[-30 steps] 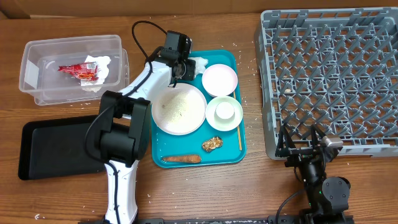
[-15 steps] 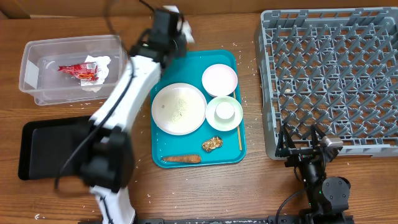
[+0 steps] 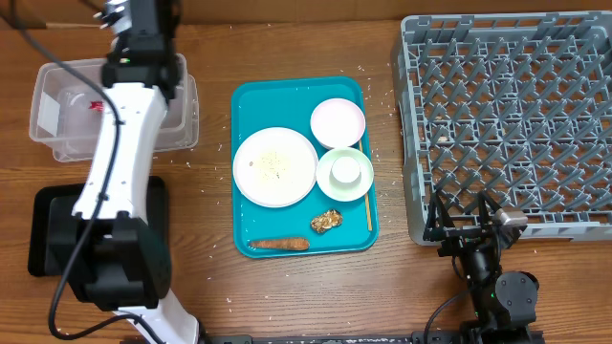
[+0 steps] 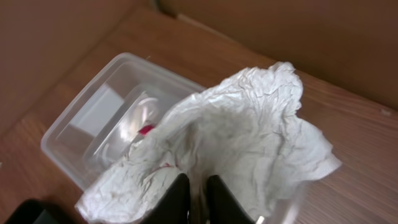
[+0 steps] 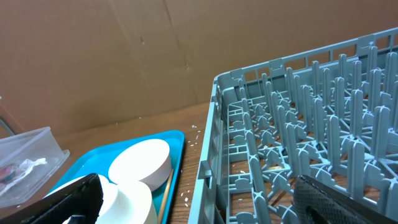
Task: Sort waste into correct bins and load items into the dishwasher
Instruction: 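Carry the tissue to the clear bin and release it, then lower the left gripper to the rice plate rim and pinch it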
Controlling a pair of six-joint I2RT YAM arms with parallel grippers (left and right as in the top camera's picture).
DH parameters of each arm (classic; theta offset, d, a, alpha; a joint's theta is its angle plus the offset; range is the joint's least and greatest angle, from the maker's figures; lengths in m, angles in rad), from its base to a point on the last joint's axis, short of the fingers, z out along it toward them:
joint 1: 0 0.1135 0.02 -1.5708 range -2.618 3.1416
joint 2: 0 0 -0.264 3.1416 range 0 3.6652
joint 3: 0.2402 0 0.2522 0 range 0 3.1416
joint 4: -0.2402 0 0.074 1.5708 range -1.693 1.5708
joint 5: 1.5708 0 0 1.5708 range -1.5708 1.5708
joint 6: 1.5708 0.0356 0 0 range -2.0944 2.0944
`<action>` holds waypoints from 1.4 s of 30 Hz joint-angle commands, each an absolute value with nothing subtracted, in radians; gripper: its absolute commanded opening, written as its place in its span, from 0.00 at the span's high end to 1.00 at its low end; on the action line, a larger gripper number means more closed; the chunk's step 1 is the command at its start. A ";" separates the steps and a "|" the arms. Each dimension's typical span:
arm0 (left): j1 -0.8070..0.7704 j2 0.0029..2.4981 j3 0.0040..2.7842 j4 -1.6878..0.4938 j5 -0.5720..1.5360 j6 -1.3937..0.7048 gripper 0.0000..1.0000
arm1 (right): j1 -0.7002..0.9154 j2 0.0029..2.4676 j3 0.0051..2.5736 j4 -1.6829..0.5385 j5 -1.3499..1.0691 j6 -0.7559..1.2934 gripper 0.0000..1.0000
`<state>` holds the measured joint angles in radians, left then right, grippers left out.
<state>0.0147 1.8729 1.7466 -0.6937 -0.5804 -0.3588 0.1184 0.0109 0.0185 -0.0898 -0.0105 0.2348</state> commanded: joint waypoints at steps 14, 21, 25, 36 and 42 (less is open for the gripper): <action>0.134 1.900 1.736 -0.860 -0.021 -0.410 0.00 | 0.117 0.003 0.008 -0.083 -0.002 0.228 0.00; 0.041 1.816 1.736 -0.859 0.212 -0.261 0.00 | 0.117 0.003 0.008 -0.083 -0.002 0.228 0.00; -0.043 1.781 1.736 -0.866 0.203 -0.207 0.00 | 0.117 0.003 0.008 -0.083 -0.002 0.228 0.00; -0.245 1.818 1.712 -1.134 0.200 -0.348 0.03 | 0.117 0.003 0.008 -0.083 -0.002 0.228 0.00; -0.282 1.819 1.604 -1.093 0.199 -0.356 0.16 | 0.117 0.003 0.008 -0.083 -0.002 0.228 0.00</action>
